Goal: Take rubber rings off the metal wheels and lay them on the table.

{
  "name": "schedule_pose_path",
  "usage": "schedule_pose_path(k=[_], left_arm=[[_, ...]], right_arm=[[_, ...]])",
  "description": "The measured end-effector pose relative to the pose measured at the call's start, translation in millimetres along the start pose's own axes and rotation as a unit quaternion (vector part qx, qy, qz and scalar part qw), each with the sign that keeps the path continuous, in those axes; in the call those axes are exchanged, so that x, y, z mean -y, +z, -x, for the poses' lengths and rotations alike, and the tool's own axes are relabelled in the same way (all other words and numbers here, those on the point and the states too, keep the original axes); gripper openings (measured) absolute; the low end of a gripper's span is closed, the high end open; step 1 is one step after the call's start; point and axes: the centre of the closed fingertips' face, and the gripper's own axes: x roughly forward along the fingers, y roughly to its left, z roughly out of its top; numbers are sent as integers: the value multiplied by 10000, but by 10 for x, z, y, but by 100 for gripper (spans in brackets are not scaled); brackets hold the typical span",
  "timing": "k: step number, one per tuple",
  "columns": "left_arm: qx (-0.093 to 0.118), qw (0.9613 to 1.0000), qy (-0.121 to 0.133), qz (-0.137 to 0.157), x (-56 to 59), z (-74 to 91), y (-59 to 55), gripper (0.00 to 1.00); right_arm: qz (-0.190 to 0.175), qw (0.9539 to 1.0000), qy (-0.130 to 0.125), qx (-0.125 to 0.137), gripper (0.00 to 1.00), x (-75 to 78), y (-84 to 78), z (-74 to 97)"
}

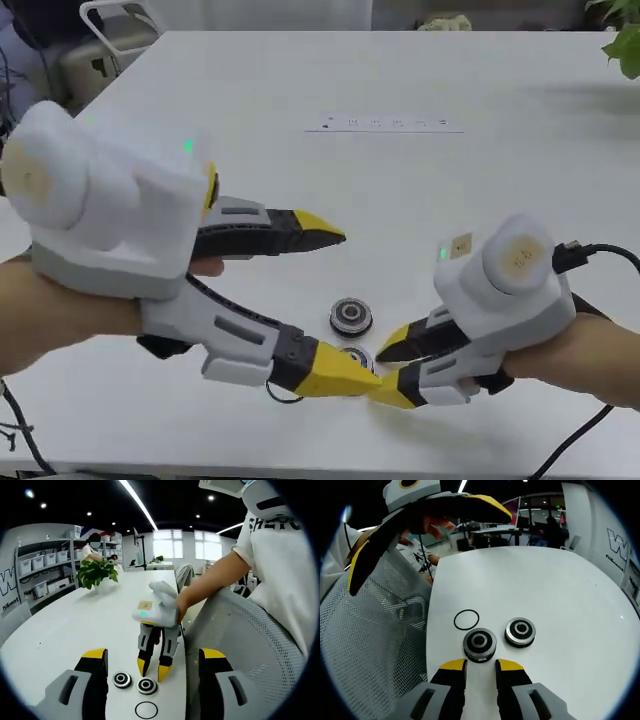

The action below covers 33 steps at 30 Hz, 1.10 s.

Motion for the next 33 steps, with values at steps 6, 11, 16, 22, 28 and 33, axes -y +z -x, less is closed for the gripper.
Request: schedule_pose_path(k=[6, 11, 16, 22, 28, 33], left_arm=[[-232, 9996, 102, -80, -113, -124, -248, 60], [-298, 9994, 73, 138, -107, -282, -434, 51], [-492, 9985, 6, 246, -69, -348, -608, 46], [-606, 9976, 41, 328, -101, -367, -749, 35], [-786, 9957, 45, 492, -91, -398, -902, 18], [-844, 9952, 72, 498, -97, -418, -935, 17]], right_arm=[[98, 10000, 11, 0, 20, -21, 10, -28], [92, 10000, -6, 29, 20, -18, 24, -40], [89, 10000, -16, 38, 19, -13, 27, -42], [84, 10000, -21, 41, 19, -10, 28, -40], [109, 9999, -25, 35, 19, -11, 28, -39], [93, 9999, -22, 47, 19, -10, 28, -38]])
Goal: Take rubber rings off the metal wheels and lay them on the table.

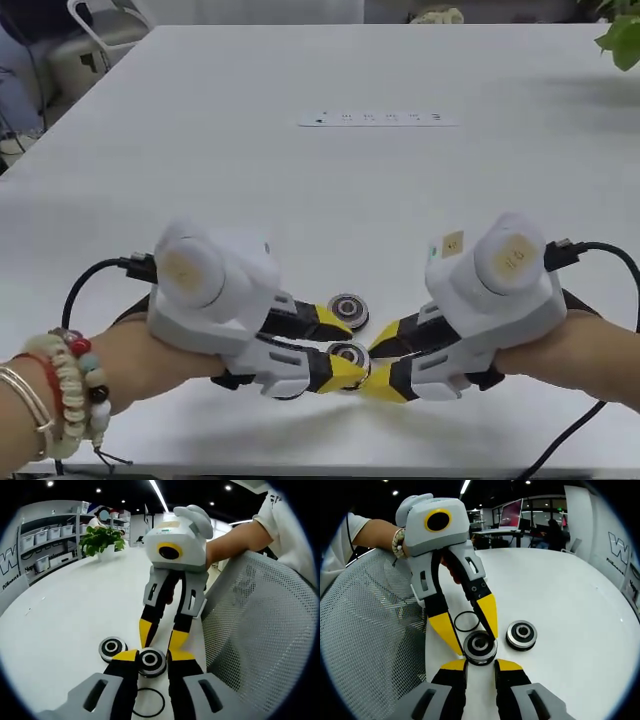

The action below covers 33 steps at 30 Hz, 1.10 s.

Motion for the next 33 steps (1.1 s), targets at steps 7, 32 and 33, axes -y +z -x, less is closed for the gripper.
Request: schedule_pose_path(k=[7, 32, 33], left_arm=[[-69, 10000, 31, -10, -39, -27, -60, 12], [85, 9996, 10, -286, -25, -5, -68, 8], [86, 9996, 10, -283, -26, -5, -69, 8]], right_arm=[[-4, 10000, -2, 13, 18, 8, -2, 3], [-25, 10000, 22, 64, 17, 17, 18, -1], [-15, 10000, 21, 55, 16, 18, 16, 4]])
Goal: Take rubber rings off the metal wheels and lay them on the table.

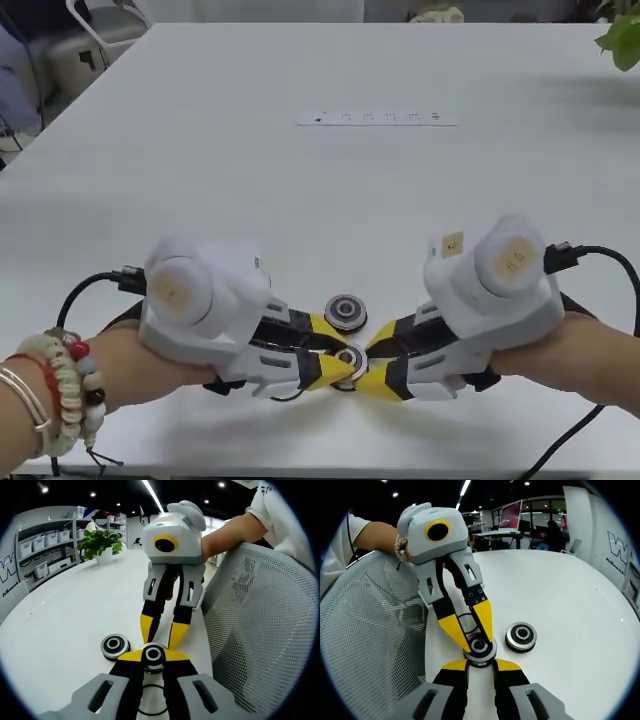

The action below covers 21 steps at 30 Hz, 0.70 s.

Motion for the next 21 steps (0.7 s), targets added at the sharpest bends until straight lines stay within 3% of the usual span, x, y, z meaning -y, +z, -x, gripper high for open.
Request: schedule_pose_path(k=[15, 21], left_arm=[[21, 10000, 18, 42, -6, 5, -9, 8], [50, 9999, 28, 95, -7, 7, -10, 8]], right_arm=[[359, 9991, -117, -170, 2, 21, -38, 24], [265, 9993, -155, -201, 0, 34, -23, 16]])
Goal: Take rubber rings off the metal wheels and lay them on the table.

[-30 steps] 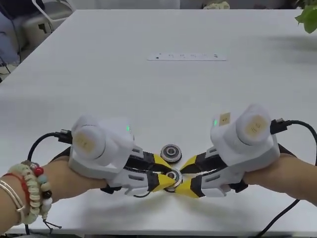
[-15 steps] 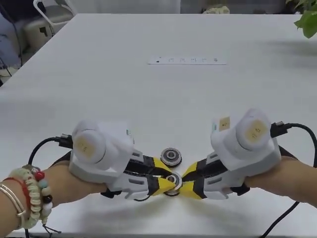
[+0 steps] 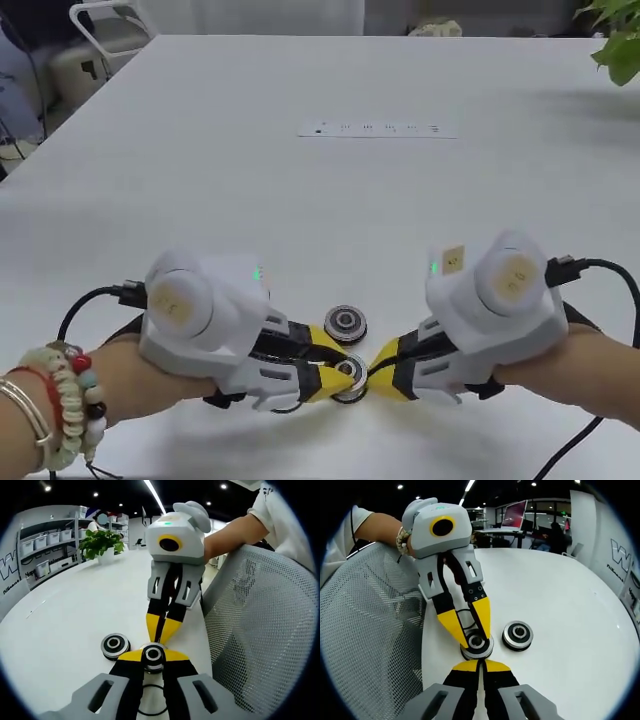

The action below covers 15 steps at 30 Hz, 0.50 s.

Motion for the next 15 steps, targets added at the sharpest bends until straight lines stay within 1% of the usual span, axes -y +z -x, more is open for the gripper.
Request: schedule_pose_path(k=[2, 3, 5, 8, 9, 10, 12, 13, 14, 15], left_arm=[[0, 10000, 3, 2, -1, 0, -1, 8], [-2, 10000, 5, 1, -1, 0, -1, 8], [-11, 10000, 11, -17, -1, -1, 0, 8], [-18, 10000, 13, -26, -2, -3, 0, 8], [-24, 10000, 11, -33, -2, -3, 0, 8], [-26, 10000, 11, -36, -2, -4, 0, 8], [-30, 10000, 11, -50, -1, -5, 1, 8], [-32, 10000, 6, -56, 1, -6, 2, 8], [-31, 10000, -2, -56, 4, -7, 3, 8], [-27, 10000, -6, -64, 6, -9, 4, 8]], right_arm=[[-112, 9999, -34, -36, 0, 16, -5, -2], [-318, 9995, -26, -61, 0, 17, -13, 0], [-748, 9972, 0, -66, 0, 28, -22, 3], [-1195, 9928, 64, -1, 0, 41, -24, 16], [-1273, 9918, 83, 23, 0, 47, -22, 25], [-1385, 9903, 101, 50, 0, 48, -20, 34], [-1686, 9855, 128, 113, 0, 62, -16, 51], [-1858, 9824, 136, 107, 0, 70, -27, 64], [-1899, 9816, 133, 125, 0, 88, -29, 68], [-2014, 9792, 197, 139, 0, 75, -31, 83]])
